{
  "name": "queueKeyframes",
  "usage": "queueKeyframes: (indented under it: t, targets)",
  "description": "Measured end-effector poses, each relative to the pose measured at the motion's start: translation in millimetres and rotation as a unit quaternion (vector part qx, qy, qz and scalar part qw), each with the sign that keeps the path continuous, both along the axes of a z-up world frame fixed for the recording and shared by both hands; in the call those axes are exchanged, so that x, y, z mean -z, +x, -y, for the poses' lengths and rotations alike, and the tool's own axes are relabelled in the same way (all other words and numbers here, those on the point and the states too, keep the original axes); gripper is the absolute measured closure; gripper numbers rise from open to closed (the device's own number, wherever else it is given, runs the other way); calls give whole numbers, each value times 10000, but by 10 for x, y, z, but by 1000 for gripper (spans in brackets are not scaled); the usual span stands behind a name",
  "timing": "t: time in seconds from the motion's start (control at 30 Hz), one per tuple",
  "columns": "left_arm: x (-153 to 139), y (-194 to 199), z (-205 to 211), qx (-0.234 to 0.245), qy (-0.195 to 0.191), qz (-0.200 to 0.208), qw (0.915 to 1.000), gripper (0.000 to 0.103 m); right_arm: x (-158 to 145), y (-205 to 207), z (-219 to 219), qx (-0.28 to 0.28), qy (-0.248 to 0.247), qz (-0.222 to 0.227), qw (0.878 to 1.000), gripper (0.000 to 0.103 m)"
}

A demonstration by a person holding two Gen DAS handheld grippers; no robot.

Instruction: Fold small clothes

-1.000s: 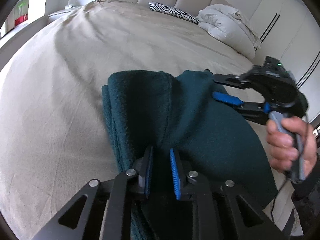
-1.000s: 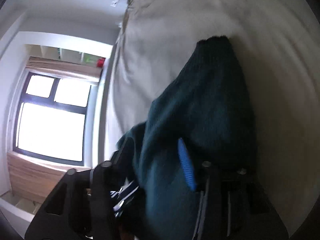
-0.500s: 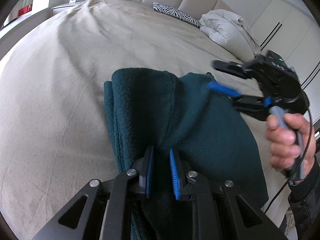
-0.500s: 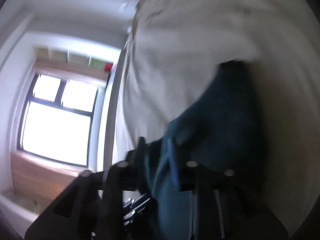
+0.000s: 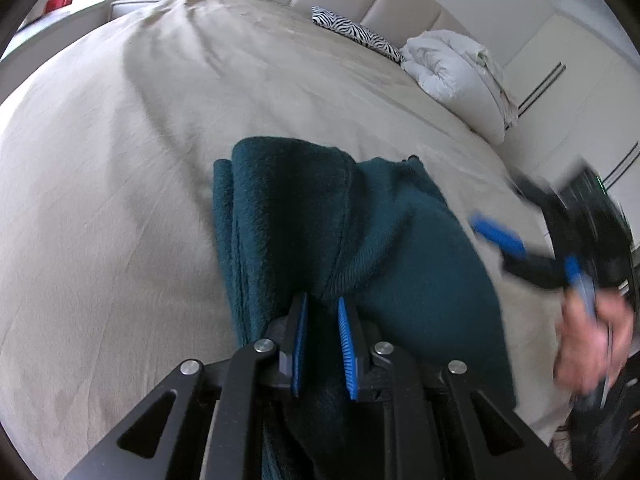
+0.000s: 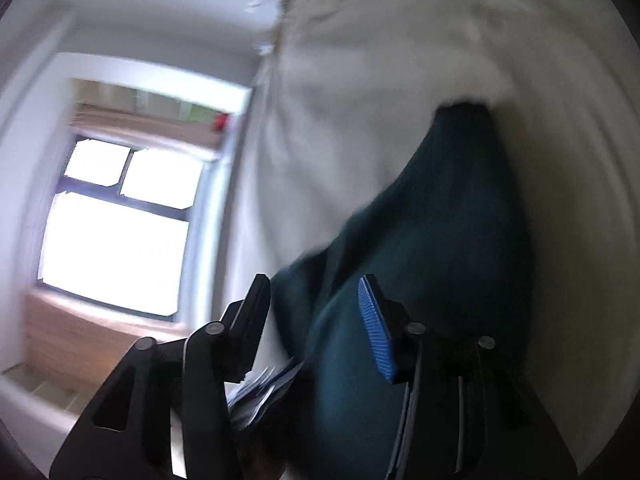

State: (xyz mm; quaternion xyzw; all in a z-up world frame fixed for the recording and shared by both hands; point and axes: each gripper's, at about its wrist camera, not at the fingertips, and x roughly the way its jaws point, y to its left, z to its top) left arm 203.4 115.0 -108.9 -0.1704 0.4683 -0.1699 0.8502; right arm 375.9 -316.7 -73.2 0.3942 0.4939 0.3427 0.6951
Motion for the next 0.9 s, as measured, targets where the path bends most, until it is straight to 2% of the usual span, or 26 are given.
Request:
queueKeyframes:
  t: [0.07, 0.13, 0.17, 0.2, 0.23, 0.27, 0.3, 0.33, 0.4, 0.47, 0.53, 0.63, 0.7, 0.8, 0.87, 0.9]
  targets:
    - [-68, -97, 23, -25, 129, 68, 9999, 85, -4, -342, 3, -238, 154, -3, 9996, 48]
    - [-65, -157, 82, 25, 331, 107, 9994, 85, 239, -534, 37, -238, -23, -218, 9995, 46]
    - [-24, -155, 87, 22, 338, 53, 9994, 85, 357, -552, 44, -220, -32, -254, 9994, 47]
    - [9, -141, 81, -2, 315, 21, 9995, 85, 477, -556, 72, -204, 156, -208, 9995, 50]
    - [16, -125, 60, -27, 261, -5, 9997, 85, 527, -538, 122, -174, 257, -218, 9993, 61]
    - [9, -114, 39, -61, 199, -40, 9998, 85, 525, -530, 164, -123, 260, -384, 9988, 66]
    - [-15, -116, 28, -98, 144, -66, 9998, 85, 462, -556, 195, -82, 222, -482, 9986, 66]
    - [-59, -143, 28, -98, 166, -49, 9998, 85, 375, -615, 228, -64, 89, -456, 9989, 64]
    - [-170, -252, 54, -64, 322, 50, 9994, 82, 102, -896, 342, -24, -118, -92, 9999, 56]
    - [-274, -404, 70, 5, 419, 202, 9989, 76, -2, -1071, 376, -122, 242, -1, 9996, 46]
    - [-287, -520, 81, -16, 528, 253, 9983, 73, 9, -1242, 379, -238, 230, -11, 9995, 44]
    - [-72, -559, 69, -10, 530, 30, 9986, 73, 323, -1251, 193, -414, -326, -330, 9981, 41]
    - [-22, -591, 49, -43, 442, 45, 9990, 73, 468, -1204, 175, -371, -281, -356, 9983, 42]
    - [-126, -658, -12, -48, 381, 114, 9992, 72, 308, -1242, 211, -340, -355, -381, 9981, 41]
    - [-213, -734, -113, -141, 330, 219, 9991, 59, 133, -1195, 213, -284, -446, -120, 9985, 39]
    - [-250, -764, -190, -230, 214, 277, 9991, 47, 73, -1114, 217, -237, -418, 26, 9988, 39]
